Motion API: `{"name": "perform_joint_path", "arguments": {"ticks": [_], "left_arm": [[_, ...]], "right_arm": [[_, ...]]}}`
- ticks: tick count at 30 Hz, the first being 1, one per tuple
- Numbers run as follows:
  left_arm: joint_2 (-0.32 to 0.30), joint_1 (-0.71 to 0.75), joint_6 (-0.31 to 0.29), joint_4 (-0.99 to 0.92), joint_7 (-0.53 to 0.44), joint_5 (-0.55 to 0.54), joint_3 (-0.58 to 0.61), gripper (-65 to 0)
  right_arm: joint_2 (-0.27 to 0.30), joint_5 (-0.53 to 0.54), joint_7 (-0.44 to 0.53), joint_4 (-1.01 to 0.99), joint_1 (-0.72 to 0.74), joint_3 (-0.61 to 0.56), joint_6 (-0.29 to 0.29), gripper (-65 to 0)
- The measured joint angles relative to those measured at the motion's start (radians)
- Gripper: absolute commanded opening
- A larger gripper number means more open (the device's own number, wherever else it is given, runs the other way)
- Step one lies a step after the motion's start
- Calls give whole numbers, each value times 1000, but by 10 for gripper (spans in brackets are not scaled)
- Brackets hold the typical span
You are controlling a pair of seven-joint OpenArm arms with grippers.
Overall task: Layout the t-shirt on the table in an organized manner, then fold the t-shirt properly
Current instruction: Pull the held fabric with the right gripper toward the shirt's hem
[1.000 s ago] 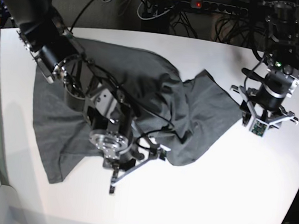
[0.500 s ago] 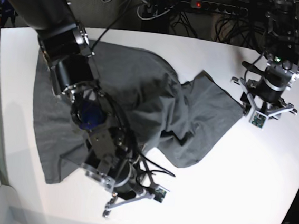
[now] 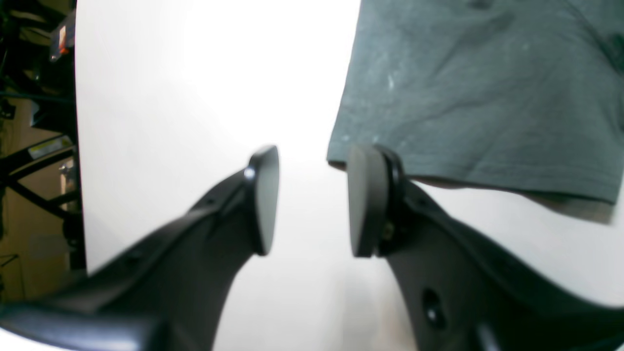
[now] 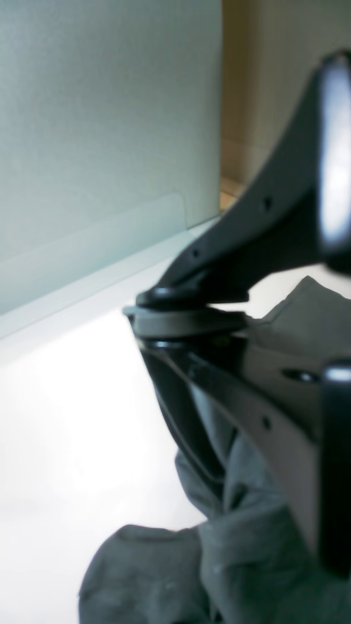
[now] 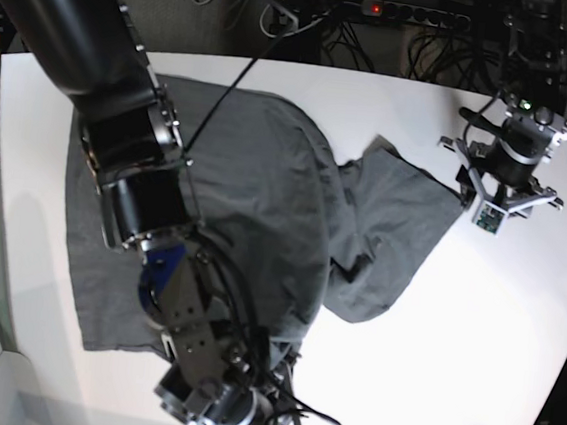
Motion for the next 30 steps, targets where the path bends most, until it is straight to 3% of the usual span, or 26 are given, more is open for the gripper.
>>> {"name": "perform_joint_path", "arguments": {"ticks": [10, 11, 14, 22, 25, 30], "left_arm": [[0, 0, 1, 0, 0, 1, 0, -424], [0, 0, 1, 0, 0, 2, 0, -424], [0, 3, 1, 0, 0, 4, 0, -424], [0, 19, 1, 5, 0, 3, -51, -424], [0, 20, 1, 6, 0, 3, -51, -424], [3, 19, 0, 6, 0, 0, -53, -424]], "right_arm": [[-53, -2, 148, -127, 98, 1, -4, -650], [-53, 3, 170, -146, 103, 1, -15, -650], [-59, -8, 202, -193, 113, 2, -136, -650], [-67, -3, 282, -302, 148, 24, -154, -645], [-66, -4, 282, -304, 147, 32, -154, -581], [-63, -3, 285, -372, 152, 31, -158, -346]]}}
